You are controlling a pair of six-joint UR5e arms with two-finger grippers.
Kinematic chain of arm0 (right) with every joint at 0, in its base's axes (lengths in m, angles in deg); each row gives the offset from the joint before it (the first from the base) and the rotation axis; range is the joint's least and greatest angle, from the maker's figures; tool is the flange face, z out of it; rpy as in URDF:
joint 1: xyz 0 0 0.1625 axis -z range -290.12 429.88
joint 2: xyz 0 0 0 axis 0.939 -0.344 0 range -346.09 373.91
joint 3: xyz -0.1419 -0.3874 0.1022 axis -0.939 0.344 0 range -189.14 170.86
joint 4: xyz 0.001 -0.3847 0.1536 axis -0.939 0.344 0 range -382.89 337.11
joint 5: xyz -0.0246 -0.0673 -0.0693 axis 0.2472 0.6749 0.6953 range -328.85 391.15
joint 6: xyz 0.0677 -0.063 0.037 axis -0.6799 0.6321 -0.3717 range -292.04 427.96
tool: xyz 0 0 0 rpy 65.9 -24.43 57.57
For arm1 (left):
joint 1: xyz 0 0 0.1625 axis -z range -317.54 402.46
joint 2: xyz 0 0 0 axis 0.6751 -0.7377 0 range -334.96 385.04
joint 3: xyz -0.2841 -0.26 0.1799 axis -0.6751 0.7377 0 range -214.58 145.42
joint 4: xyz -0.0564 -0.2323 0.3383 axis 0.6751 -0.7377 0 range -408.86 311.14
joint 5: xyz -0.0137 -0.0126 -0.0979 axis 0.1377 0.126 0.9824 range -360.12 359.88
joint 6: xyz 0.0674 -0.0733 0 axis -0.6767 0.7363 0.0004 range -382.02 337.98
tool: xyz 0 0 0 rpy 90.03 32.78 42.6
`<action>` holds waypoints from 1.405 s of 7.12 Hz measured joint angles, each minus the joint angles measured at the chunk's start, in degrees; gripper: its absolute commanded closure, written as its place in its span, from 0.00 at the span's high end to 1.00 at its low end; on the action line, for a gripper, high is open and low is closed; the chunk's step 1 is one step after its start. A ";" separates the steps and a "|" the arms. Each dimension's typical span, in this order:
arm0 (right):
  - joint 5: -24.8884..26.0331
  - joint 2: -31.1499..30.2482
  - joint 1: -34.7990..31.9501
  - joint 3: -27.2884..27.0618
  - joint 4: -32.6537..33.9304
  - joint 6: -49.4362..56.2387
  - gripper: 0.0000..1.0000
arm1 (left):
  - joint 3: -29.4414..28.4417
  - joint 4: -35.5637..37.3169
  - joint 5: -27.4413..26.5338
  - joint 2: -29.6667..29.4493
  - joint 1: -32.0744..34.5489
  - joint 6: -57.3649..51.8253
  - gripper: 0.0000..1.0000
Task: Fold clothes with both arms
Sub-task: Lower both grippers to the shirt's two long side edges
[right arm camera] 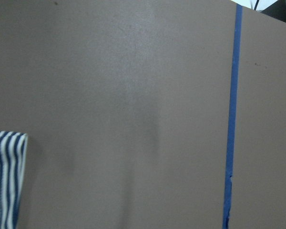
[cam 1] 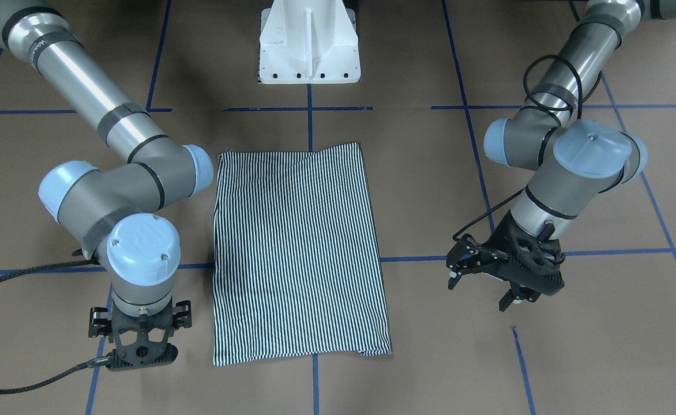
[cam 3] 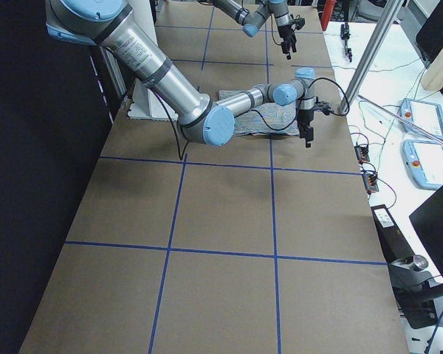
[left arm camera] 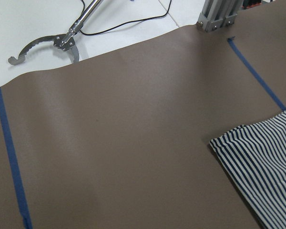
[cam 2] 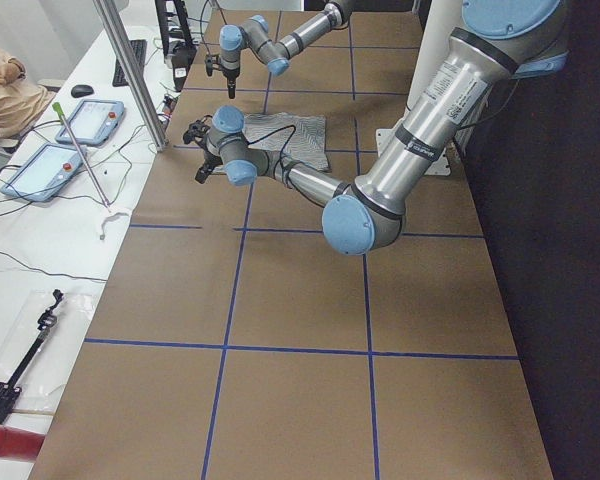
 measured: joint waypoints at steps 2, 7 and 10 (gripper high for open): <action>-3.40 -9.69 1.07 -18.01 -0.20 -7.59 1.00 | 7.92 0.18 -0.62 4.04 -3.79 11.44 1.00; -1.62 -32.23 11.98 -50.59 -14.62 -41.26 0.99 | 28.13 10.01 -13.88 10.97 -22.18 35.62 1.00; 10.09 -37.44 18.60 -52.51 -24.21 -60.95 0.98 | 30.35 13.07 -22.60 11.15 -29.59 51.94 0.68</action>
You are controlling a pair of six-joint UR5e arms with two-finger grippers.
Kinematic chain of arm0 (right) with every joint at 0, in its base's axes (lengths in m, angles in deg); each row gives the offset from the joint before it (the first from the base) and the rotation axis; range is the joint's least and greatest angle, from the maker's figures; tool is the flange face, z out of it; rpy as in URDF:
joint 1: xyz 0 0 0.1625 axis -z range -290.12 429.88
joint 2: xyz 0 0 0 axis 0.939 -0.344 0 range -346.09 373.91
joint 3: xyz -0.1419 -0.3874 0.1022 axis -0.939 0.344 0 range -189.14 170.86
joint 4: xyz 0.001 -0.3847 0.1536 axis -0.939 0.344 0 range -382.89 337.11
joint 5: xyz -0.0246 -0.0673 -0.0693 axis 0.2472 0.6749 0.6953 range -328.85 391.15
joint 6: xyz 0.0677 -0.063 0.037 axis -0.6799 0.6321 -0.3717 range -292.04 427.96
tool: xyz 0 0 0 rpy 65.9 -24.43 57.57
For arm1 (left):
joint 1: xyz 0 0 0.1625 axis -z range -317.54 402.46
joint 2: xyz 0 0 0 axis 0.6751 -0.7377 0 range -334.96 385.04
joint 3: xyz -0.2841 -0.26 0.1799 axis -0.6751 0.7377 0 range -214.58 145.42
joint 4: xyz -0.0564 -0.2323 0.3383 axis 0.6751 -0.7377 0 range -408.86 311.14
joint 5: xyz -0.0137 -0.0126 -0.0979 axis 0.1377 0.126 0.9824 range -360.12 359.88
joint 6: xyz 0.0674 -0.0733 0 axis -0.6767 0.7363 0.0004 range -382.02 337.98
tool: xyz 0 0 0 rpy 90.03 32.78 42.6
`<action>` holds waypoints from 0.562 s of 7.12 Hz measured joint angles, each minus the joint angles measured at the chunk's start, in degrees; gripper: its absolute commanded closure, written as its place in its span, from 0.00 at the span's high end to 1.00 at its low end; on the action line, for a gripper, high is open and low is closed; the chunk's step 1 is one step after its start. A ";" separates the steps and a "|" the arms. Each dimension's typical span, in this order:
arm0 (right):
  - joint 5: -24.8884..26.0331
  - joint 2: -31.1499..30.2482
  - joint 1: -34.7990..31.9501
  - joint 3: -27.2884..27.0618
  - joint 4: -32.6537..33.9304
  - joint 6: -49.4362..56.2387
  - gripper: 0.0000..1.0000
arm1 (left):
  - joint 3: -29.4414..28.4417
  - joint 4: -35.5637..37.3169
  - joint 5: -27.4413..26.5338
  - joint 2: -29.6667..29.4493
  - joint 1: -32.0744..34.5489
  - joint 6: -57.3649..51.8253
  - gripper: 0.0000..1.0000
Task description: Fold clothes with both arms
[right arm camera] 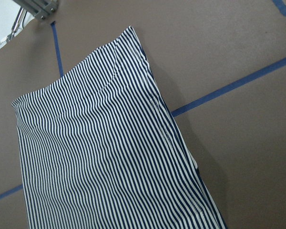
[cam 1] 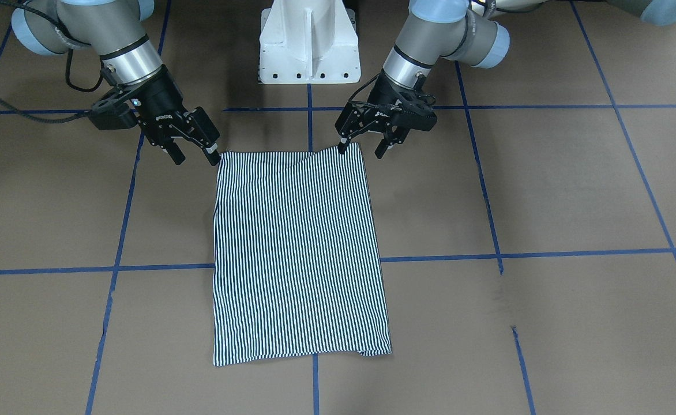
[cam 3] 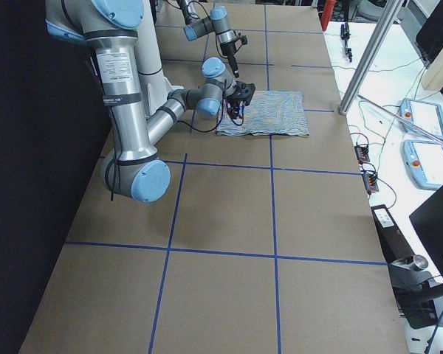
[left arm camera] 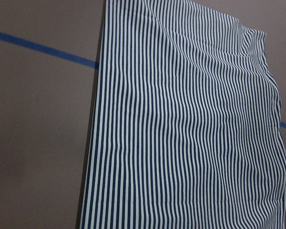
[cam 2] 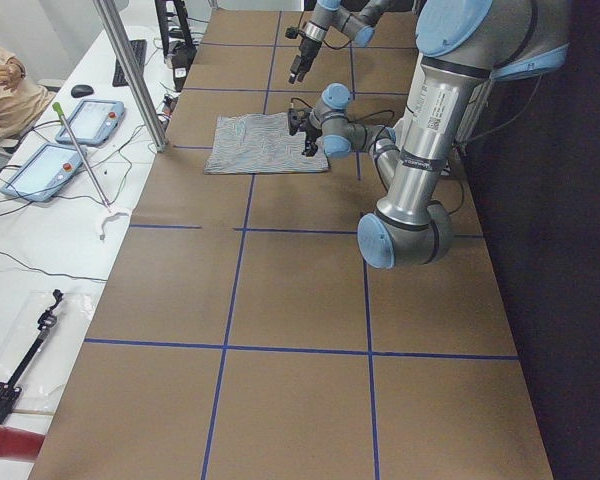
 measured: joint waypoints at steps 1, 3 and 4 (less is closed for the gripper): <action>2.18 -0.21 0.99 0.11 -0.65 -2.99 0.98 | -0.31 0.14 -1.43 0.07 -1.18 4.16 0.68; 3.33 -0.15 1.62 1.20 -1.16 -4.49 0.99 | -1.54 0.20 -2.59 -0.06 -2.37 7.10 0.69; 3.42 -0.12 1.67 1.55 -1.21 -4.55 0.99 | -2.56 0.20 -2.97 -0.26 -2.62 7.30 0.69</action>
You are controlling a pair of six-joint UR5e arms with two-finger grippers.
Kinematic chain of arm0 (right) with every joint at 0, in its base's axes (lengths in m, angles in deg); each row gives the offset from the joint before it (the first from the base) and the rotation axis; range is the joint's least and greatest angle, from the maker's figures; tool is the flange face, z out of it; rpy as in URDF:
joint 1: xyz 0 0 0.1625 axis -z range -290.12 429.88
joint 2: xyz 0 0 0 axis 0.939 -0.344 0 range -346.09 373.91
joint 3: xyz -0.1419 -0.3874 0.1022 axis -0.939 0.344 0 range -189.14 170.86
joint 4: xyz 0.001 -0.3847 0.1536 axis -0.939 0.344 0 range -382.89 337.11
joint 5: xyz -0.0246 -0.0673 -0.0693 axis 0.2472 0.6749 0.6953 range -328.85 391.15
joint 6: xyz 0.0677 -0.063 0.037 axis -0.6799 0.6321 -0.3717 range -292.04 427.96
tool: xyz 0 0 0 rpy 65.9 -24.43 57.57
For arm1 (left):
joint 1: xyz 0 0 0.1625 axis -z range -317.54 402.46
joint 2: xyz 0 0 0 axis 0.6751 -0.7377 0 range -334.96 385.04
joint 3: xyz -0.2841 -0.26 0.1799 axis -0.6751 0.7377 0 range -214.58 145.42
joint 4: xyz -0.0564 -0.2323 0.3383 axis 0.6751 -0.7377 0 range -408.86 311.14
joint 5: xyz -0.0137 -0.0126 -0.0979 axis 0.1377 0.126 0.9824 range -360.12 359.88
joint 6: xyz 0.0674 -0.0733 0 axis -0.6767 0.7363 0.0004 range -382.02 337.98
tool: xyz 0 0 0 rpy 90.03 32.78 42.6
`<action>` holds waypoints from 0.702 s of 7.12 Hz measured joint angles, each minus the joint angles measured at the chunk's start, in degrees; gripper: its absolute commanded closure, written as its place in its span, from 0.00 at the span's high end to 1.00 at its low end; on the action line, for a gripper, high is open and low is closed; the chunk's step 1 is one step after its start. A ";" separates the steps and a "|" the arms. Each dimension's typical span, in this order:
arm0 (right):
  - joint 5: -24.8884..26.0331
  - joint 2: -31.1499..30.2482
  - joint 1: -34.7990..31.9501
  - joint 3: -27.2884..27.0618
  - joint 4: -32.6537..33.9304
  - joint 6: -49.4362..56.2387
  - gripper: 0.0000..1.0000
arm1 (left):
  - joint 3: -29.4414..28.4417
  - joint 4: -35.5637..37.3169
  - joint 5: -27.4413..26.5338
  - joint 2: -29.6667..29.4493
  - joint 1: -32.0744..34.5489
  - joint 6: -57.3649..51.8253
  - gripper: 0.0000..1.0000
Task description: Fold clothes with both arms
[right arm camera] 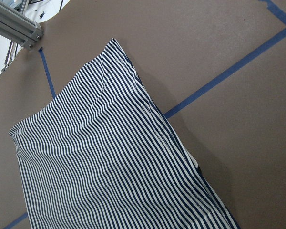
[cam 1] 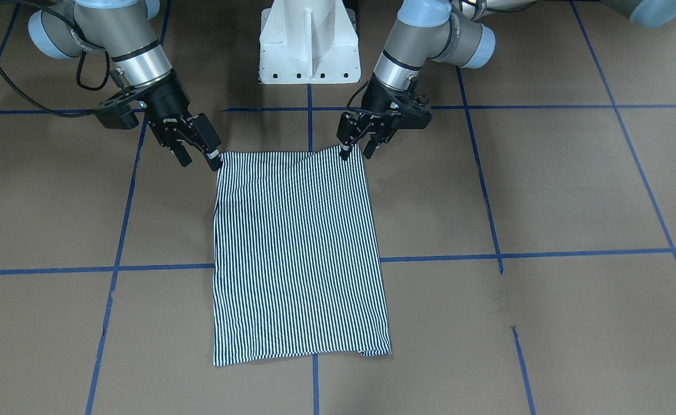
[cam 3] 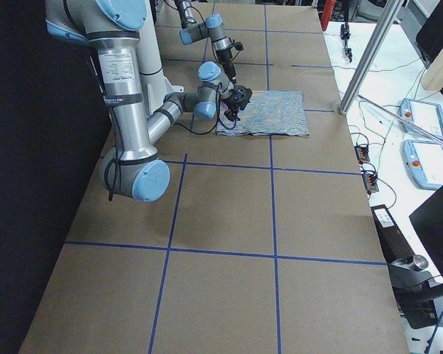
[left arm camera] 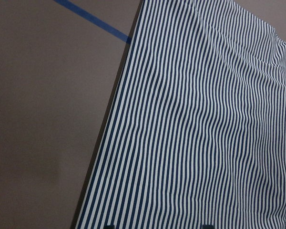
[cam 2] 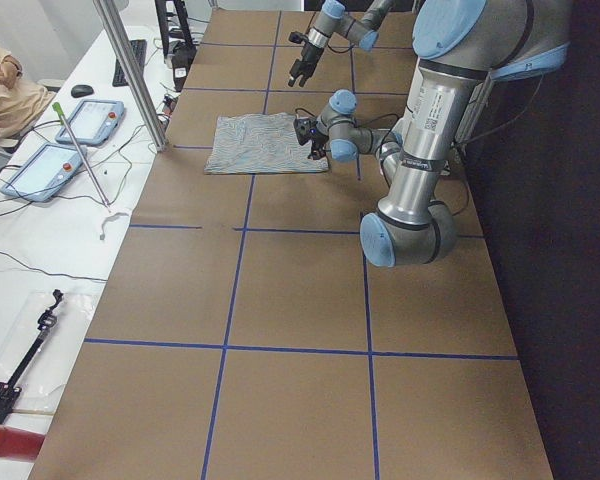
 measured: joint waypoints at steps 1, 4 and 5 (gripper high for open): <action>0.03 0.03 0.02 0.27 -0.02 0.01 0.99 | -1.05 0.00 -0.20 -0.20 -0.26 -0.02 0.69; 0.10 0.08 0.04 0.49 -0.03 0.03 0.99 | -2.75 0.04 -0.27 -0.32 -1.03 -0.48 0.67; 0.21 0.07 0.04 0.50 -0.02 0.03 0.99 | -3.34 0.02 -0.23 -0.31 -1.22 -0.57 0.67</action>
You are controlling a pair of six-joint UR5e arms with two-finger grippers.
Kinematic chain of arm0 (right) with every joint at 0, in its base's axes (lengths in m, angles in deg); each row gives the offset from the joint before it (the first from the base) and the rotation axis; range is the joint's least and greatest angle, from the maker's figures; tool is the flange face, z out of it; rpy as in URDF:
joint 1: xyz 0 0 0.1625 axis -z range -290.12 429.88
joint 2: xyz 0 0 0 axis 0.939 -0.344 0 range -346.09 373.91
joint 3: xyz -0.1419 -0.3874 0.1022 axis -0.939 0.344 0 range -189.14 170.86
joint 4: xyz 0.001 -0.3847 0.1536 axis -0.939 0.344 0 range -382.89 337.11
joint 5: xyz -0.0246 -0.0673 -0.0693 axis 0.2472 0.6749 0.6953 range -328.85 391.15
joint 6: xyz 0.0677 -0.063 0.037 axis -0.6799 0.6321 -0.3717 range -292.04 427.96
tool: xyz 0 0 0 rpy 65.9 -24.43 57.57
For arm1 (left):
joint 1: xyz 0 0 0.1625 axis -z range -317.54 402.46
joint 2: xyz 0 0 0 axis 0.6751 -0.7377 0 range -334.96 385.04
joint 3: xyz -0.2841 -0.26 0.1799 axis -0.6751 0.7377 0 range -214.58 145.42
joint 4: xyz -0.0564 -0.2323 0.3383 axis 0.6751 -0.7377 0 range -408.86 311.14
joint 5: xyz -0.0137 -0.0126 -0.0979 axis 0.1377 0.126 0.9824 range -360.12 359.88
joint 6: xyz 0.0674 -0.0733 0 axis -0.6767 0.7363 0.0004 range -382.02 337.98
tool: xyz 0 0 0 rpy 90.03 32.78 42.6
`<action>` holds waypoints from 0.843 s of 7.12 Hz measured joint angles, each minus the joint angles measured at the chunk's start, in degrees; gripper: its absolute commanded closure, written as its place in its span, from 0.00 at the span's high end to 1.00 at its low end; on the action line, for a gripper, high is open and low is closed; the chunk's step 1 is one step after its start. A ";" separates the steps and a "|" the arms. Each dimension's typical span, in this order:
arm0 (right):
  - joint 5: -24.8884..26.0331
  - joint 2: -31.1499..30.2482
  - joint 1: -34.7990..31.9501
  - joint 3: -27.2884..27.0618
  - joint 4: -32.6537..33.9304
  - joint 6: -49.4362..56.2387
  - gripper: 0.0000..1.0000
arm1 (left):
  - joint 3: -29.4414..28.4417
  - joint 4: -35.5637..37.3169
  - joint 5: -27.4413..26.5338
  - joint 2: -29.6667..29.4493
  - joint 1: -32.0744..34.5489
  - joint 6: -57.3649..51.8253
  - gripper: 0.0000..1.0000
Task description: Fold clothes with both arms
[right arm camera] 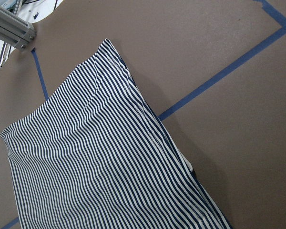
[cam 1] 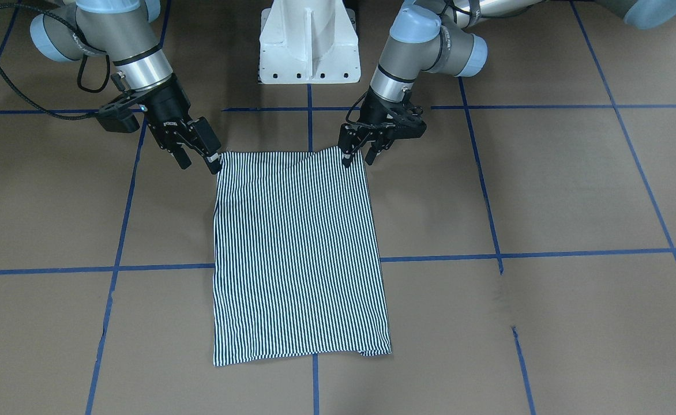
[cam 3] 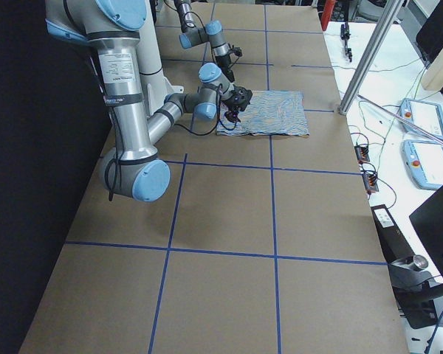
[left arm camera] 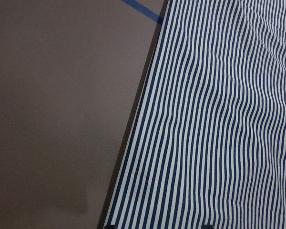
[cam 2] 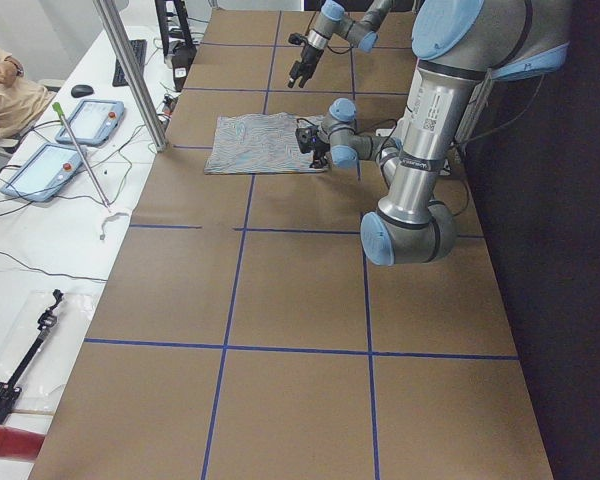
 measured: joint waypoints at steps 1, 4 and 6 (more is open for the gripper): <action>0.16 -0.03 0.00 0.00 0.00 0.00 0.99 | -0.48 -0.01 0.09 0.07 -0.14 -0.09 0.67; 0.26 -0.10 -0.05 -0.02 0.00 0.00 0.99 | -0.73 0.04 0.22 0.19 -1.75 -0.20 0.67; 0.26 -0.10 -0.08 -0.04 0.00 0.00 0.99 | -0.77 0.06 0.26 0.03 -2.96 -0.20 0.67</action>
